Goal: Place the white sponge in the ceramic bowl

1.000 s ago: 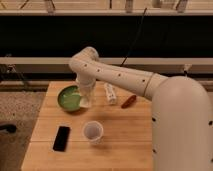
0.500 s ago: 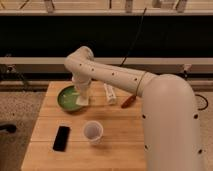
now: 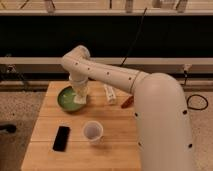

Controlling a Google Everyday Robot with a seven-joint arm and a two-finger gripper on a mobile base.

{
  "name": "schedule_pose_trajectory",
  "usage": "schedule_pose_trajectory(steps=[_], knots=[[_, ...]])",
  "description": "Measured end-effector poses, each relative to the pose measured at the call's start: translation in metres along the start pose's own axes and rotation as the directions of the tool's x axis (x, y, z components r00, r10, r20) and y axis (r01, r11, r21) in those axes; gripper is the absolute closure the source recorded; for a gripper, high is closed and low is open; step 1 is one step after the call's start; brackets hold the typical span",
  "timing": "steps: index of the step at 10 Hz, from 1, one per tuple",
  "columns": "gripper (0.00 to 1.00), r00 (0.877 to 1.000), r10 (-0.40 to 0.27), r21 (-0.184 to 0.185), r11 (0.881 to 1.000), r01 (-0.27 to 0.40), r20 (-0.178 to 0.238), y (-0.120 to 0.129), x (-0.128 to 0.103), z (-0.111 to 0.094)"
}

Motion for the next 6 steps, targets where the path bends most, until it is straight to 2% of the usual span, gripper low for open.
schedule_pose_trajectory(steps=[6], knots=[[1.00, 1.000, -0.028, 0.007, 1.000, 0.028, -0.003, -0.015, 0.005, 0.005]])
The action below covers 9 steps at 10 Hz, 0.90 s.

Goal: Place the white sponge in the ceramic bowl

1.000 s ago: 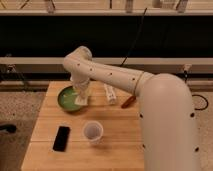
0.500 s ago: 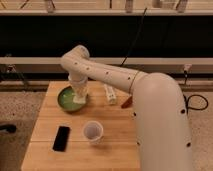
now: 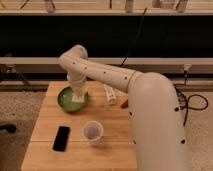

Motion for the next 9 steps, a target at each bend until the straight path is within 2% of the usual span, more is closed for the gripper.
schedule_pose_trajectory(steps=[2, 6, 8, 9], knots=[[1.00, 1.000, -0.009, 0.004, 1.000, 0.009, 0.001, -0.0031, 0.0012, 0.0017], [0.82, 1.000, -0.018, 0.010, 1.000, 0.018, -0.002, -0.0047, 0.0034, 0.0031], [0.69, 1.000, -0.026, 0.015, 1.000, 0.026, -0.003, -0.0064, 0.0045, 0.0042], [0.69, 1.000, -0.028, 0.016, 0.999, 0.028, -0.003, -0.0071, 0.0045, 0.0044]])
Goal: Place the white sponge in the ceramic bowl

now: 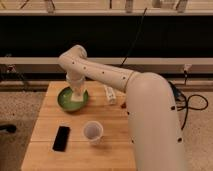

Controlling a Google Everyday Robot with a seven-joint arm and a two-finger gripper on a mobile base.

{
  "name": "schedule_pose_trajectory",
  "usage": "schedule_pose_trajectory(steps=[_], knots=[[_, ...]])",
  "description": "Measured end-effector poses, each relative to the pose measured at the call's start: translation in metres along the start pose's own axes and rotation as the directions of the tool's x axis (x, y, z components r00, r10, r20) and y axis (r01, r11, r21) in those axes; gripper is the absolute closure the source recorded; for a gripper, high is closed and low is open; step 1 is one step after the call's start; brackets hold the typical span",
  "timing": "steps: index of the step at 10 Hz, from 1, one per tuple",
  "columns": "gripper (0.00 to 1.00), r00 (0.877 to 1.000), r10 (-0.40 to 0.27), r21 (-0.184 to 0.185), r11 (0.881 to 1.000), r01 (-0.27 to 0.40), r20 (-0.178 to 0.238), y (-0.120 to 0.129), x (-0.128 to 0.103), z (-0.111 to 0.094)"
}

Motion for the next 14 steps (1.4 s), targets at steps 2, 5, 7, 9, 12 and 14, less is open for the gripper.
schedule_pose_trajectory(steps=[2, 5, 7, 9, 12, 14], knots=[[0.65, 1.000, -0.005, 0.003, 1.000, 0.005, -0.001, -0.0006, 0.0010, 0.0006], [0.61, 1.000, -0.014, 0.008, 1.000, 0.014, -0.003, -0.0029, 0.0019, 0.0010], [0.48, 1.000, -0.018, 0.011, 1.000, 0.018, -0.005, -0.0039, 0.0024, 0.0012], [0.35, 1.000, -0.021, 0.013, 1.000, 0.021, -0.006, -0.0047, 0.0034, 0.0014], [0.31, 1.000, -0.023, 0.018, 1.000, 0.023, -0.008, -0.0062, 0.0041, 0.0007], [0.31, 1.000, -0.025, 0.020, 0.999, 0.025, -0.009, -0.0075, 0.0046, 0.0004]])
